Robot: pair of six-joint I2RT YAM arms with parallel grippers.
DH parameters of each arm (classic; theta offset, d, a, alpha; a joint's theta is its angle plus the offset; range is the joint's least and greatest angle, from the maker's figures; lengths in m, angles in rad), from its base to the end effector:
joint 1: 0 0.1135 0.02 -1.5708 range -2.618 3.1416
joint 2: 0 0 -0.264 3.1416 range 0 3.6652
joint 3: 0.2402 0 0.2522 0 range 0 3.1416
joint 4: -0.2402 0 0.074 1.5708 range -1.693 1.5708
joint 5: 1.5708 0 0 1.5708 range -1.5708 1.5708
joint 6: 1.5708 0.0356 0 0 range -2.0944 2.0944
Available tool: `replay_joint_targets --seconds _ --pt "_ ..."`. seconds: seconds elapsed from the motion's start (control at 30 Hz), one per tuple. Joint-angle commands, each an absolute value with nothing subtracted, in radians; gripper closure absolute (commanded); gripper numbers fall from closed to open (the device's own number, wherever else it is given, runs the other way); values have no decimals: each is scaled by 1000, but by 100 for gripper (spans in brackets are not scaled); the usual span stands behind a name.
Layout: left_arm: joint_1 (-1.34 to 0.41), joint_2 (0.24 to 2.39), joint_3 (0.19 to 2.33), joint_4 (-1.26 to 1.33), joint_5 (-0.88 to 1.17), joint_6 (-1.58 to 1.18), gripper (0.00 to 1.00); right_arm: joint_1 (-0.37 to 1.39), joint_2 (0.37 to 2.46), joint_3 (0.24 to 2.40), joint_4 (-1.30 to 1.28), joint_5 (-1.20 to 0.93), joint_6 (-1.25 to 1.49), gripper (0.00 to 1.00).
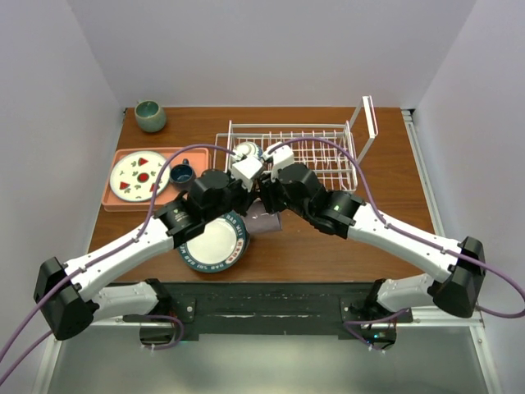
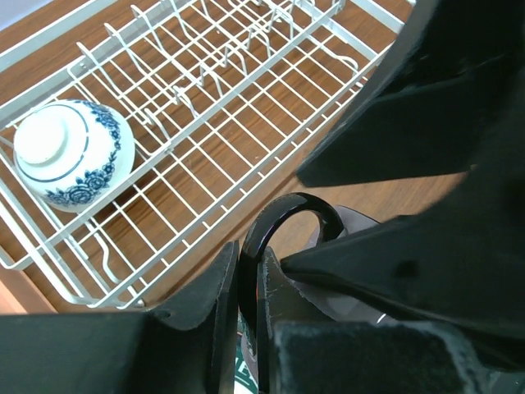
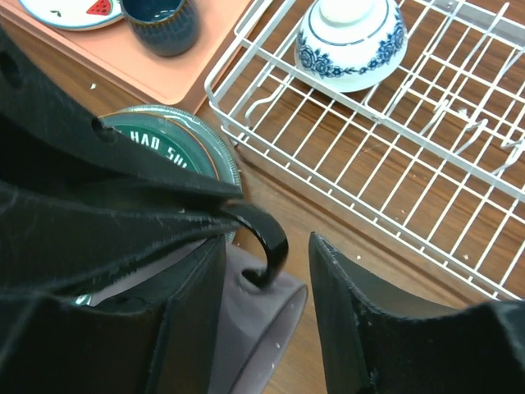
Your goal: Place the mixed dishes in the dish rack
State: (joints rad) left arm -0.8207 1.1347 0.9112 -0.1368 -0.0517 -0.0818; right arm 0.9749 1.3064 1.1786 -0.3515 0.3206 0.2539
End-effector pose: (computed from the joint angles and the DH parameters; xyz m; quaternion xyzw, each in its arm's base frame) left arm 0.1807 -0.1913 0.3184 0.2831 0.7719 -0.2289 0.5211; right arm 0.1761 0.2397 0.3469 -0.2201 0.8188 0.1839 0.4973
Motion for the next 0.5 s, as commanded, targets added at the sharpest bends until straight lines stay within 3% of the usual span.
replay_joint_targets --seconds 0.0,0.23,0.33,0.47 --pt "-827 1088 923 -17 -6 -95 100 976 1341 1207 -295 321 273 57" --pt "-827 1071 919 -15 -14 -115 100 974 1371 1207 -299 353 305 94" --pt "-827 1066 920 -15 -18 -120 100 974 1370 1200 -293 374 311 100" --pt "-827 1062 923 -15 -34 -135 100 974 1371 1195 -281 403 328 100"
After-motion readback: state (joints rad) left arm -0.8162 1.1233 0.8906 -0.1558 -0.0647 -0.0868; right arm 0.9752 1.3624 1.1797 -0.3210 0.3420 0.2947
